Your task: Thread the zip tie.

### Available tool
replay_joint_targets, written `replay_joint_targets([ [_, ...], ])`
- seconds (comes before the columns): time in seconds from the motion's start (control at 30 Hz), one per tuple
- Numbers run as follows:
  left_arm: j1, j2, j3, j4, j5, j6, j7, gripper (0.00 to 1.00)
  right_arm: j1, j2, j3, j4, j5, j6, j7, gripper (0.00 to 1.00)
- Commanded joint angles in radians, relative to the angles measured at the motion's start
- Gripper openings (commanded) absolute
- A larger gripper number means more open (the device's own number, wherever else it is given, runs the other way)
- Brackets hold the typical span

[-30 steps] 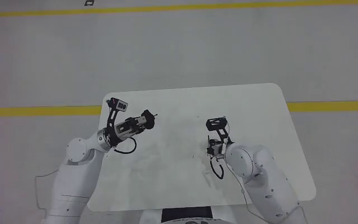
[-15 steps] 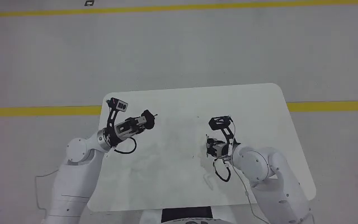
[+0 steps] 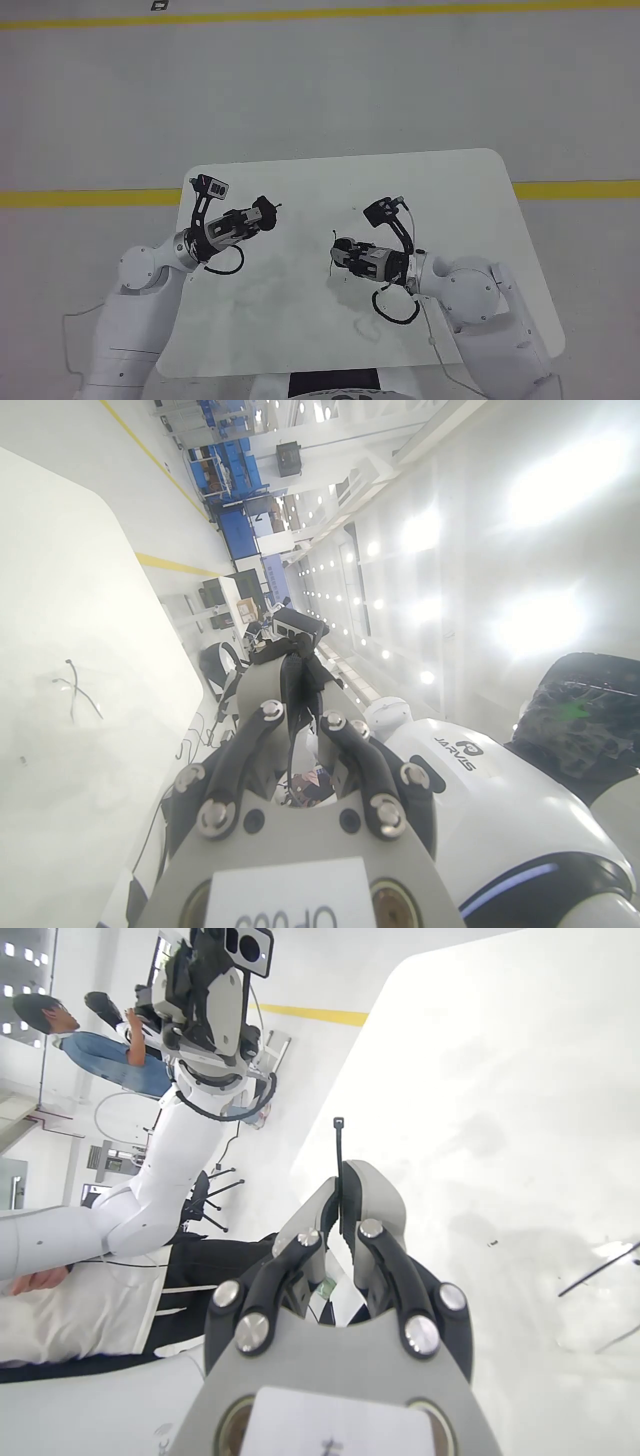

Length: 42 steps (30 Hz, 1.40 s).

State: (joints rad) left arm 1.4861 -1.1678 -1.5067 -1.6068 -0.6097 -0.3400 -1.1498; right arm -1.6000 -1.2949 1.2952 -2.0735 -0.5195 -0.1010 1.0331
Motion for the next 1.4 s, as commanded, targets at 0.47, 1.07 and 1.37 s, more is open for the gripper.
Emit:
replay_joint_targets([
  [0.47, 0.0, 0.0, 0.0, 0.0, 0.0, 0.0, 0.0, 0.0, 0.007, 0.0, -0.005, 0.01, 0.059, -0.042, -0.081, 0.0],
  [1.07, 0.0, 0.0, 0.0, 0.0, 0.0, 0.0, 0.0, 0.0, 0.167, -0.007, -0.088, 0.149, 0.198, -0.2, -0.252, 0.0],
  [1.37, 0.0, 0.0, 0.0, 0.0, 0.0, 0.0, 0.0, 0.0, 0.167, -0.007, -0.088, 0.149, 0.198, -0.2, -0.252, 0.0],
])
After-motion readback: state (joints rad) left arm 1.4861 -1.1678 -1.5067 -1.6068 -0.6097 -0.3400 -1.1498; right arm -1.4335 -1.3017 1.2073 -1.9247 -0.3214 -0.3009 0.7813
